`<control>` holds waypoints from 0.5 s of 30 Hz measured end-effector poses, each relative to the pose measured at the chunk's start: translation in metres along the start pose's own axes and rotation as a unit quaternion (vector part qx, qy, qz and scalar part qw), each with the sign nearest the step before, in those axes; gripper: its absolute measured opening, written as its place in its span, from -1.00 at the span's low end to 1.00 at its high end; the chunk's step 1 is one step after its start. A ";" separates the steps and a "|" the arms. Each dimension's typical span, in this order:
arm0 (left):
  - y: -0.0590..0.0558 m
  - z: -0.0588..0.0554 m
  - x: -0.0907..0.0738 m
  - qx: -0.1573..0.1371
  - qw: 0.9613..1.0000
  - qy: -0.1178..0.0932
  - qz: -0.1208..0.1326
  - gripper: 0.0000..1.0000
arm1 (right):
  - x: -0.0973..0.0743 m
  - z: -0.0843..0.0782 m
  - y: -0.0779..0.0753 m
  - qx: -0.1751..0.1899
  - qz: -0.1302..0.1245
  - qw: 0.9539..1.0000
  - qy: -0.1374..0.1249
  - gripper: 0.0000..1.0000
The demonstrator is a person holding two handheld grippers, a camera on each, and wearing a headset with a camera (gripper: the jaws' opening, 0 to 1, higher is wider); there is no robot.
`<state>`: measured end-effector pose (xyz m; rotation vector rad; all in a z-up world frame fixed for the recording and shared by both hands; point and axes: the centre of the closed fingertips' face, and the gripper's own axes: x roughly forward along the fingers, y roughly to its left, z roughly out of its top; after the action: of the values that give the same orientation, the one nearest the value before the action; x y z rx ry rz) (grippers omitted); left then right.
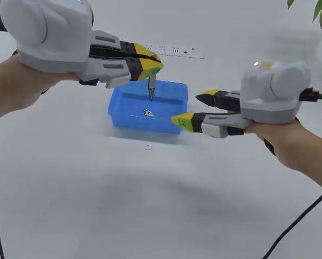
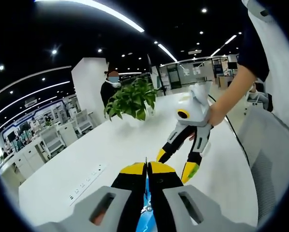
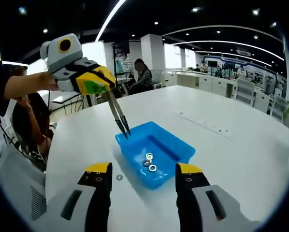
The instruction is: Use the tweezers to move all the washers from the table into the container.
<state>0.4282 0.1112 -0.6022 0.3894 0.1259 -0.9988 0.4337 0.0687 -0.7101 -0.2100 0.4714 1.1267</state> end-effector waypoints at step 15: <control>-0.052 -0.021 -0.004 -0.018 0.997 -0.036 -0.067 -0.91 | -0.024 -0.040 0.024 -0.035 0.005 0.999 0.034 0.49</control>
<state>0.3843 0.0976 -0.6341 0.3135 0.1057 -1.1405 0.3931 0.0435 -0.7326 -0.3075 0.4946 1.1502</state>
